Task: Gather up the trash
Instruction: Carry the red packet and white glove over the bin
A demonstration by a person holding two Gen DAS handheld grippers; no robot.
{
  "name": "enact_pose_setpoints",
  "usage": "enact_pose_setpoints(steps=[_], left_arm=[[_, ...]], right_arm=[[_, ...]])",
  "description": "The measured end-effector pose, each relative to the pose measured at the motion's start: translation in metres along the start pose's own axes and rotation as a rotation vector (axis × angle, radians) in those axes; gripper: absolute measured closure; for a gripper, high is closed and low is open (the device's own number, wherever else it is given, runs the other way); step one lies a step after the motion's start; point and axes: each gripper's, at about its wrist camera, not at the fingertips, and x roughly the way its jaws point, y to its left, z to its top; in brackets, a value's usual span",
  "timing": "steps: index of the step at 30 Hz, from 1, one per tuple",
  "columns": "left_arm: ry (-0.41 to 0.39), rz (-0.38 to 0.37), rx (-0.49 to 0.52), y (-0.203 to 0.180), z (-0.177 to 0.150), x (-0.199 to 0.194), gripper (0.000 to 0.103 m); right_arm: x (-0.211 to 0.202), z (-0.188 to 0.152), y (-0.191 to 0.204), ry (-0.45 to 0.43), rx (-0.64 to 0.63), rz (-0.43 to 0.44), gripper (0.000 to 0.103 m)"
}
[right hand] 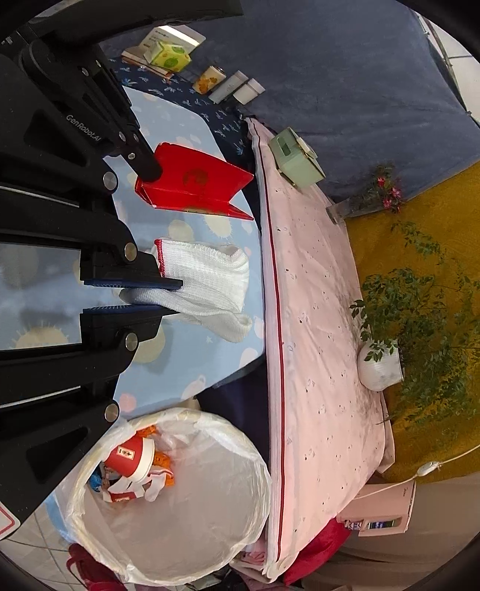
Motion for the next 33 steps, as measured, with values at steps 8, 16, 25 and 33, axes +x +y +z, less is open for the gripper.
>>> enact_pose_setpoints(steps=[8, 16, 25, 33], left_arm=[[-0.021, -0.046, 0.046, -0.041, -0.020, -0.025, 0.103], [-0.015, -0.093, 0.078, -0.072, -0.035, -0.036, 0.103], [-0.005, -0.132, 0.118, -0.102, -0.043, -0.036, 0.103], [0.022, -0.179, 0.157, -0.129, -0.046, -0.024, 0.103]], right_arm=[[-0.040, -0.011, -0.034, -0.047, 0.030, -0.034, 0.096], [-0.071, -0.020, -0.063, -0.082, 0.052, -0.066, 0.096], [-0.088, -0.026, -0.096, -0.106, 0.083, -0.105, 0.096], [-0.095, -0.025, -0.128, -0.118, 0.120, -0.141, 0.096]])
